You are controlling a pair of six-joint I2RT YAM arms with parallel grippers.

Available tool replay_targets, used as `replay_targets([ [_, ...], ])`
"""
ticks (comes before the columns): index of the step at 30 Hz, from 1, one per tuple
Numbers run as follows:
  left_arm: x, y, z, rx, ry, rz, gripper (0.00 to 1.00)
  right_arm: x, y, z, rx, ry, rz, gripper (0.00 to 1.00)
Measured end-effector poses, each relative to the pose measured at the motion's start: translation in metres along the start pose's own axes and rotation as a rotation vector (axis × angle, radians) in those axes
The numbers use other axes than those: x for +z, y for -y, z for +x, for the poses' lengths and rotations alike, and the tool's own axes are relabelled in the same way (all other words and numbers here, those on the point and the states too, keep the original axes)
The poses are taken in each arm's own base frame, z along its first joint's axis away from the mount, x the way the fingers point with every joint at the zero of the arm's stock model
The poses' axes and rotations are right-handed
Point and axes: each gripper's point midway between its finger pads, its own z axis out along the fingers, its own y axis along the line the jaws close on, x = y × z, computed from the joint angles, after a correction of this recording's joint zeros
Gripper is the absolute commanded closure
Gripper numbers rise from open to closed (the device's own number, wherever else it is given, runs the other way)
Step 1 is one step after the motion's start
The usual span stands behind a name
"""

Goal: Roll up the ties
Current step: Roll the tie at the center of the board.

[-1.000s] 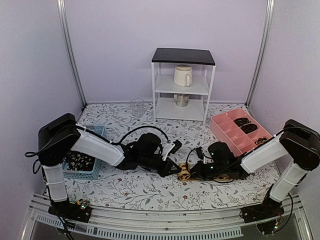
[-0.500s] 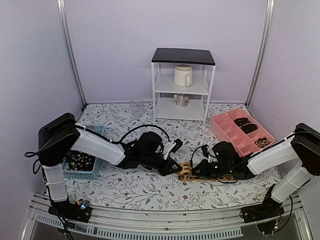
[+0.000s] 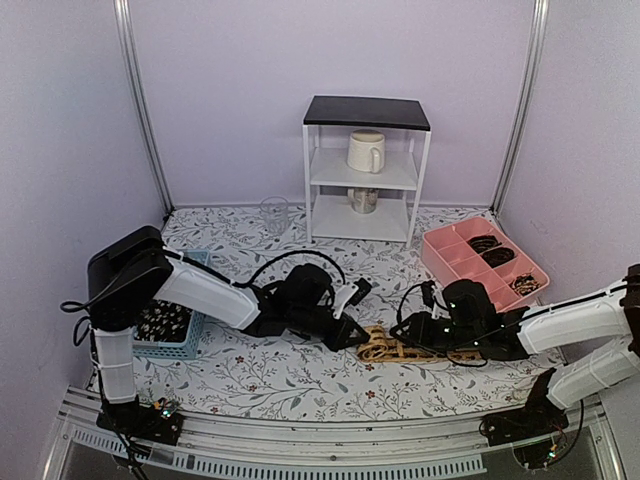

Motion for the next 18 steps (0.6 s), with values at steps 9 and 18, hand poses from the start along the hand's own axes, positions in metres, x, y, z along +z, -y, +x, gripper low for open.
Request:
replay_targets([
  [9, 0.01, 0.006, -0.006, -0.002, 0.006, 0.013, 1.0, -0.002, -0.009, 0.0, 0.011, -0.01, -0.034, 0.53],
  [18, 0.01, 0.007, -0.005, -0.003, 0.005, 0.01, 0.98, 0.018, -0.001, 0.01, 0.01, -0.077, 0.005, 0.73],
])
